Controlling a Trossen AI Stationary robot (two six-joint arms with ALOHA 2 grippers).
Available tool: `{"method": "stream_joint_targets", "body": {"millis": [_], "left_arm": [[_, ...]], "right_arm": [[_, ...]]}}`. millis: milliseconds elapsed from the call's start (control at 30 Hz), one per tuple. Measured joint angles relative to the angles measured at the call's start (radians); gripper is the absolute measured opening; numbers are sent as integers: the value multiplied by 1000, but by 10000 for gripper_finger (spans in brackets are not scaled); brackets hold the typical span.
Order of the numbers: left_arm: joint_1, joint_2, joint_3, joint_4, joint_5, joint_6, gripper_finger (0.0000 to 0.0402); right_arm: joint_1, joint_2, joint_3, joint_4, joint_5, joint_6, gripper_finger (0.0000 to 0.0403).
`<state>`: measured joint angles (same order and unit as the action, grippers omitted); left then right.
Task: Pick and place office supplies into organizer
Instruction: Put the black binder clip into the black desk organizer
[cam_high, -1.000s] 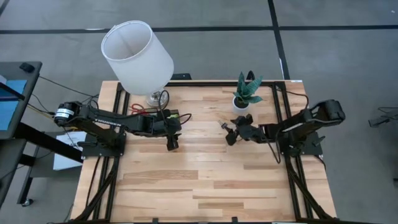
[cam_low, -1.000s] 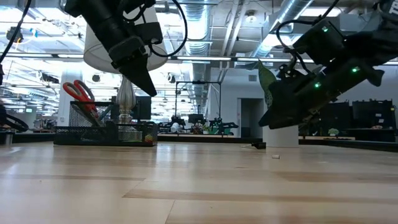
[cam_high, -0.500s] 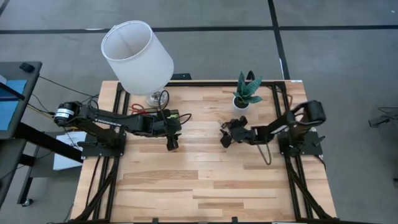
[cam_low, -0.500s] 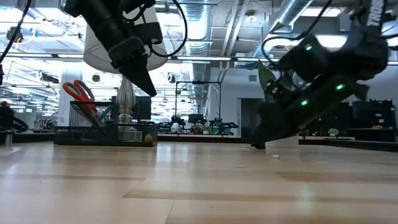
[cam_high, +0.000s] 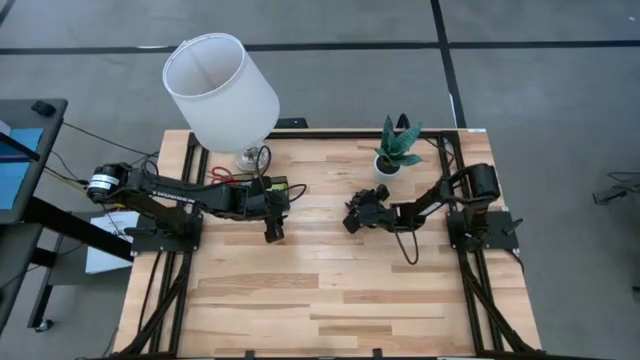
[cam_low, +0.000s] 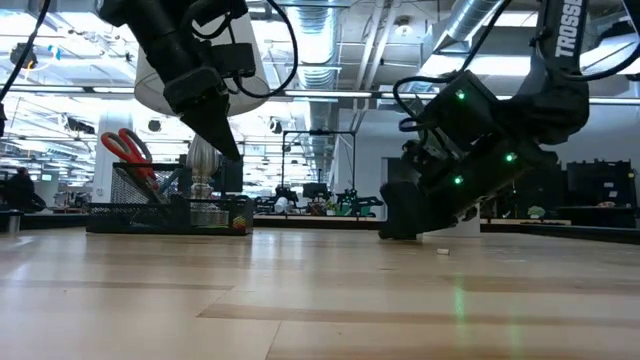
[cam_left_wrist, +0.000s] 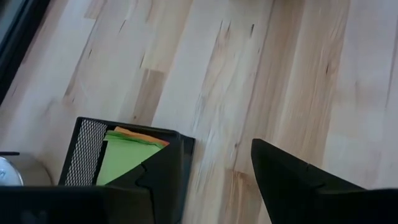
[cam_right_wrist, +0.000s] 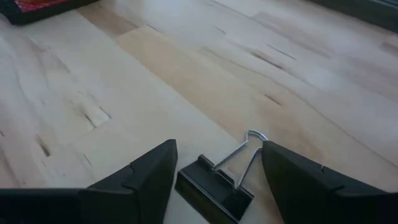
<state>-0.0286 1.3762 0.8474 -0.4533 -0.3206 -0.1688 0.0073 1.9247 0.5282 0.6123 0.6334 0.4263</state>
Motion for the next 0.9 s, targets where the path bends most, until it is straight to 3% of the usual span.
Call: {"method": "stream_joint_targets", "body": {"millis": [433,700,900], "left_arm": [[0,0,0,-6,0,7,182],[0,0,0,-3,9,-5,182],[0,0,15,-6,87,-44,182]], "right_arm": [[4,5,-4,47,-52,10,143],[11,13,-6,159,-84,13,140],[49,16,-7,305,-104,21,138]]}}
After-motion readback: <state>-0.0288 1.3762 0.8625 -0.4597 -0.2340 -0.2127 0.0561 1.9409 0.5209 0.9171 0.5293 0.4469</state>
